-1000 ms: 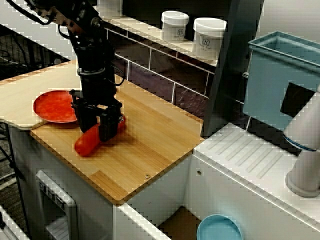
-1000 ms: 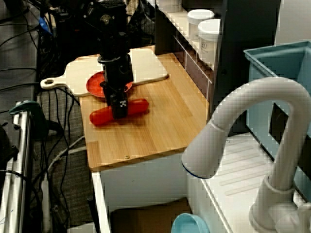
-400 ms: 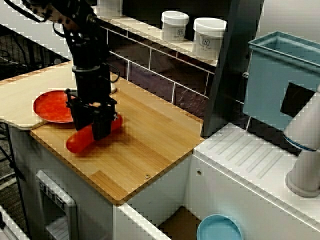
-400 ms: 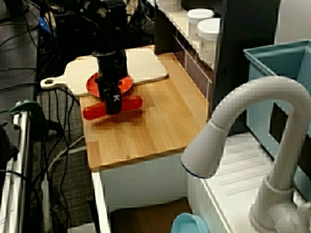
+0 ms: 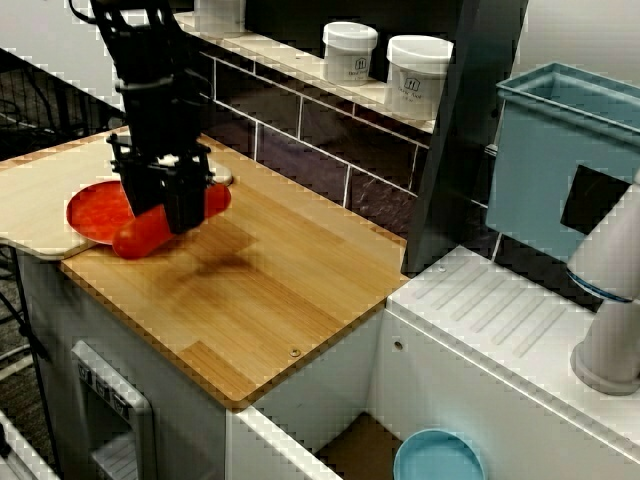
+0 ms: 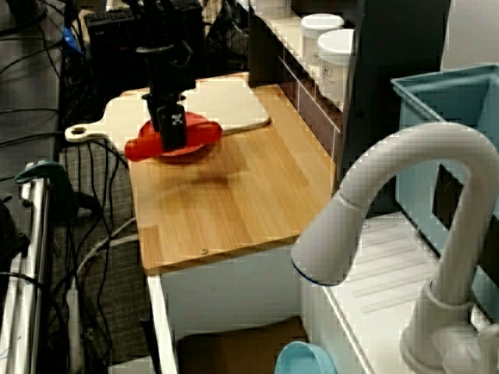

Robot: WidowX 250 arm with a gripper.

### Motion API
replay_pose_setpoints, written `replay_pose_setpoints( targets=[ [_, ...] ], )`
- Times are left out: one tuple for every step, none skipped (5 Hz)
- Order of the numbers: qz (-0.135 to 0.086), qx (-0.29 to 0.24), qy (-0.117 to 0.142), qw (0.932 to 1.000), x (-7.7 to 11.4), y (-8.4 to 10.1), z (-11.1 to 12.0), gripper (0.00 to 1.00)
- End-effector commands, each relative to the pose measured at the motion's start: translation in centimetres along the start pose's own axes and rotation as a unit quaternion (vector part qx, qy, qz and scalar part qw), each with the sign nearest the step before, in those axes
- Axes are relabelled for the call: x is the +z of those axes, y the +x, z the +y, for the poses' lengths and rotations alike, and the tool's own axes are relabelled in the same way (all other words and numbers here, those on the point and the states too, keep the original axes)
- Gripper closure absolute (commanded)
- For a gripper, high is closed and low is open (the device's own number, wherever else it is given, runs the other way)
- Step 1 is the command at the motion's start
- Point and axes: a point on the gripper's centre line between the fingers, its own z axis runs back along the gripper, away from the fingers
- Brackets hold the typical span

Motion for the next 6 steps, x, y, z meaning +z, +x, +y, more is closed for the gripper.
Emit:
replay_pose_setpoints(
  targets=[
    [-0.042, -0.005, 0.024, 0.9988, 2.3, 0.5, 2.3, 1.00],
    [-0.037, 0.011, 0.024, 0.9990, 2.4, 1.4, 4.2, 1.00],
    [-0.042, 0.025, 0.020, 0.9986, 2.6, 2.1, 5.4, 1.00],
    [-0.043, 0.022, 0.026, 0.9985, 1.9, 2.5, 5.7, 1.00],
    [-0.038, 0.022, 0.035, 0.9984, 1.2, 2.9, 5.9, 1.00],
    [-0.037, 0.027, 0.045, 0.9979, 0.6, 2.9, 6.3, 1.00]
  ],
)
